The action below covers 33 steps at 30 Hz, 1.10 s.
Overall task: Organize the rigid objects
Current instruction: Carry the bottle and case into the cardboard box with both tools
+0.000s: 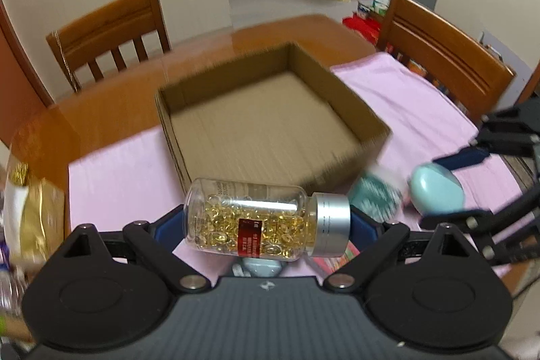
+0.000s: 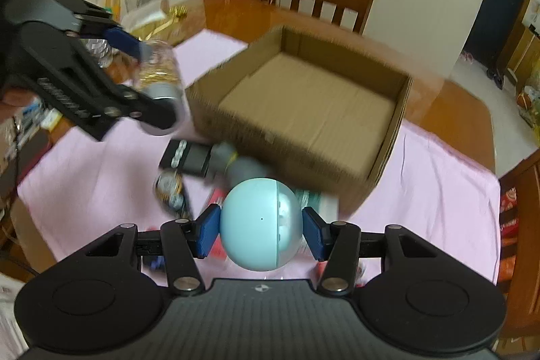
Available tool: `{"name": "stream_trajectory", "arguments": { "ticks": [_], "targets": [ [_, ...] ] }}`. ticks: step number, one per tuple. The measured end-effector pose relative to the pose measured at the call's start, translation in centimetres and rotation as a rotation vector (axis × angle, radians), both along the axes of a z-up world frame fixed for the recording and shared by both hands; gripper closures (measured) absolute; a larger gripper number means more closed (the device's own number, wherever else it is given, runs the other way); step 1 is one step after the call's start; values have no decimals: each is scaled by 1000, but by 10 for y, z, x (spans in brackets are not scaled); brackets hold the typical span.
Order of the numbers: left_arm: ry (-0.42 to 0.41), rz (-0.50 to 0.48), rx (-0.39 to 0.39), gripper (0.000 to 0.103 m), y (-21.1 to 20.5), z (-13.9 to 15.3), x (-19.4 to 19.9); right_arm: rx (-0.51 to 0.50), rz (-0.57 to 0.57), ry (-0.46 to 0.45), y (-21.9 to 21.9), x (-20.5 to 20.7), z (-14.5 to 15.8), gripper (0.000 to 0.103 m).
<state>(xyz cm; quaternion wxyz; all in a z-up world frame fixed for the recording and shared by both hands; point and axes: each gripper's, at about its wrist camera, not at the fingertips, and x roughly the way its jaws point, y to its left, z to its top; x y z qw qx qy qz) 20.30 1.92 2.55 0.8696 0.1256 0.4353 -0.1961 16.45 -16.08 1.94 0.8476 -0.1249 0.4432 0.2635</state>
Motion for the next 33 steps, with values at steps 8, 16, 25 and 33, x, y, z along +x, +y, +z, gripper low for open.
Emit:
{"name": "stream_trajectory", "arguments": {
  "ticks": [8,16,25,33],
  "targets": [
    [-39,31,20,9,-20,-11,78,10,-37,-46,-8,37,11,45],
    [-59,126,24,7,-22,-38,137,6,-81,-59,-16,64,11,45],
    [-97,156,8,5,-3,-32,121,11,-108,-56,-18,80,9,45],
    [-172,198,-29,1,30,-9,62,5,-111,-67,-14,103,8,45]
  ]
}}
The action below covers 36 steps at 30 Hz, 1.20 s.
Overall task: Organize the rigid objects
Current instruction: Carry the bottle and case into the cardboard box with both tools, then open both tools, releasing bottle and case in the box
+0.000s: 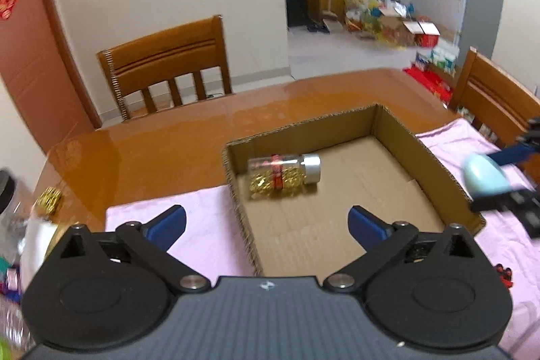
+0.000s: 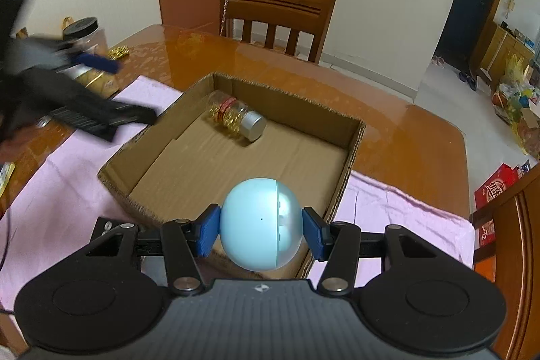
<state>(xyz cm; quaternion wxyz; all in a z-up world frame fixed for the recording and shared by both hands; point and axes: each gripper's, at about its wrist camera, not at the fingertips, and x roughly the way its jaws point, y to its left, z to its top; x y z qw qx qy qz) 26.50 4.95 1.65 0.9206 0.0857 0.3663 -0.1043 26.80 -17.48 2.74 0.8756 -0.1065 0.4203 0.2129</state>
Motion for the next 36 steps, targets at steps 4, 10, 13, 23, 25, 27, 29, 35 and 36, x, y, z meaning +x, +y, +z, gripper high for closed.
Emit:
{"name": "stream_trajectory", "arguments": {
  "ticks": [4,10,13,23,25,27,29,35,36],
  "targets": [
    [-30,82,-13,1,23,2,-29,2,-15,-5,3,17,-3,45],
    [32,161,-35,1,47,-17,-56,10,-35,25,12,60,-16,45],
    [68,197,-25,1,54,-31,-67,-2,-36,31,19,79,-24,45],
    [136,244,-9,1,58,-55,-106,-41,-87,-25,27,115,-33,8],
    [127,240,-5,1,56,-53,-111,-32,-89,-60,25,110,-25,0],
    [114,233,-3,1,55,-54,-116,-24,-90,-69,22,103,-17,0],
    [91,220,-7,1,54,-56,-121,-24,-96,-77,20,92,-12,0],
    [108,218,-16,1,50,-61,-130,-1,-158,-61,7,44,-3,0],
    [113,224,-10,1,48,-62,-131,-3,-165,-58,5,35,-3,0]
  ]
}}
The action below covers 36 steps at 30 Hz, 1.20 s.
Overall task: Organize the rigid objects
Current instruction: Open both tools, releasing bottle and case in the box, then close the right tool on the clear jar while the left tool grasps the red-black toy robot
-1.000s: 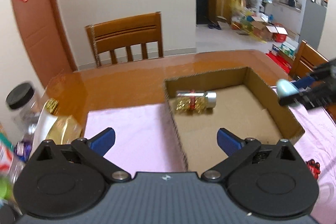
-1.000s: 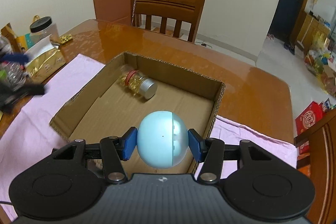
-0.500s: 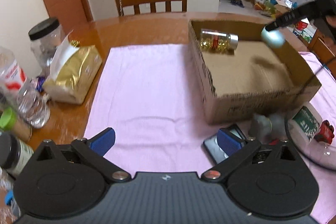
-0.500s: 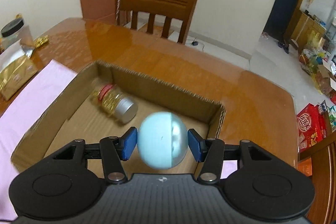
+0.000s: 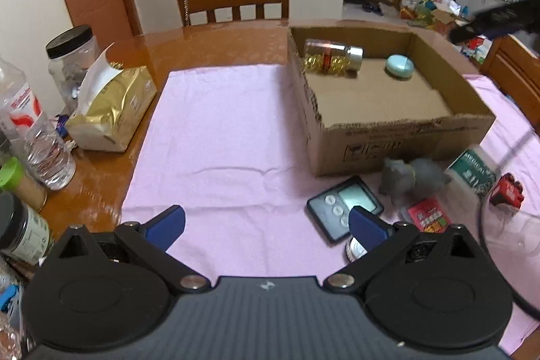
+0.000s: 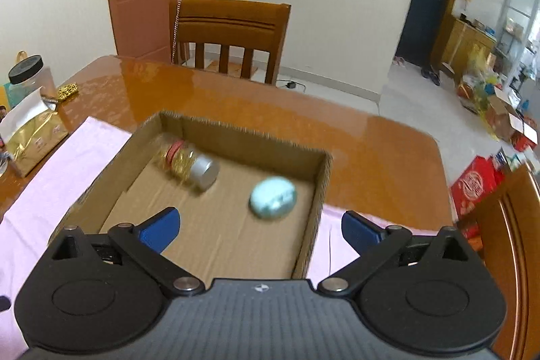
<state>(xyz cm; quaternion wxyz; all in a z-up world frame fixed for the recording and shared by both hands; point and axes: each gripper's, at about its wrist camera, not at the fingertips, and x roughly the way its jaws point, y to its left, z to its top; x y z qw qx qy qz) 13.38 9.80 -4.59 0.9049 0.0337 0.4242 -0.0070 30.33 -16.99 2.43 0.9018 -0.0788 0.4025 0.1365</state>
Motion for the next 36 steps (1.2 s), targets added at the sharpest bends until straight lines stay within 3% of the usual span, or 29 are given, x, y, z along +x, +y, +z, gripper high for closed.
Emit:
{"name": "stream_trajectory", "arguments": {
  "ticks": [10,15,19,24,36],
  "targets": [
    [15,-24,-36,1,-8,-6,-17,-50,-36,53,2,-91,-29,0],
    [40,-85,-27,1,-18,-15,-21,-136,-57,47,7,-128,-50,0],
    [49,-131,1,1,-30,-21,-20,-177,-94,88,11,-142,-71,0],
    [45,-193,-22,1,-41,-20,-18,-208,-149,124,13,-156,-90,0],
    [31,-316,-3,1,-66,-20,-13,-205,-270,197,-8,-196,-107,0]
  ]
}}
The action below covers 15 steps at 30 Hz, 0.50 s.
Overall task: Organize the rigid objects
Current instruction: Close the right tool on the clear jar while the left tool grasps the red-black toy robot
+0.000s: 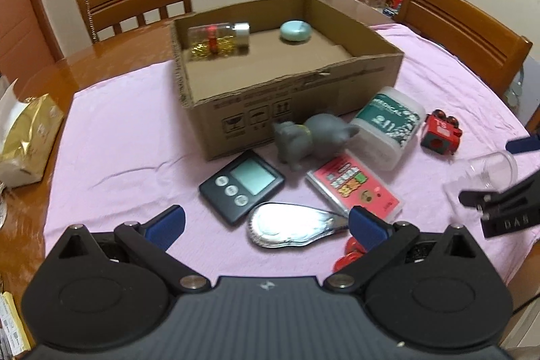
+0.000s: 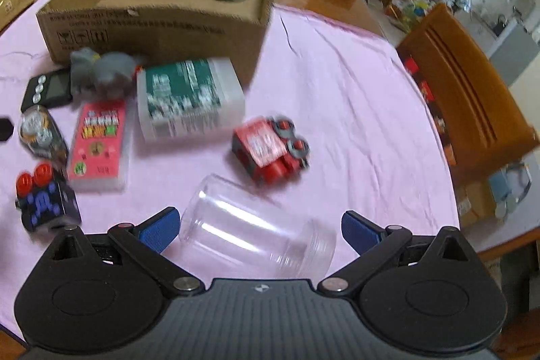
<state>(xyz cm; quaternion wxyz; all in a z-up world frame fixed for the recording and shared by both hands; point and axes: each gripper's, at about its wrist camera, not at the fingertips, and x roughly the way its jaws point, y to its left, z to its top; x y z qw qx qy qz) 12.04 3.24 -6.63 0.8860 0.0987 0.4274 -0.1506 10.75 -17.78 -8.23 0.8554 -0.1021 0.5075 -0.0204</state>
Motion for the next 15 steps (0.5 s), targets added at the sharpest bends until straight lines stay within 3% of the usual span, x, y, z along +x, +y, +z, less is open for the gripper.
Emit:
{"name": "stream_trajectory", "arguments": {
  "ticks": [7,15],
  "targets": [
    [30,-6,-5,1,-30,-2,-7,109,-10,53,-31,-17,-19,0],
    [60,83,48,1,-69,-19,-11,205,93,71,-53,-17,-36,0]
  ]
}}
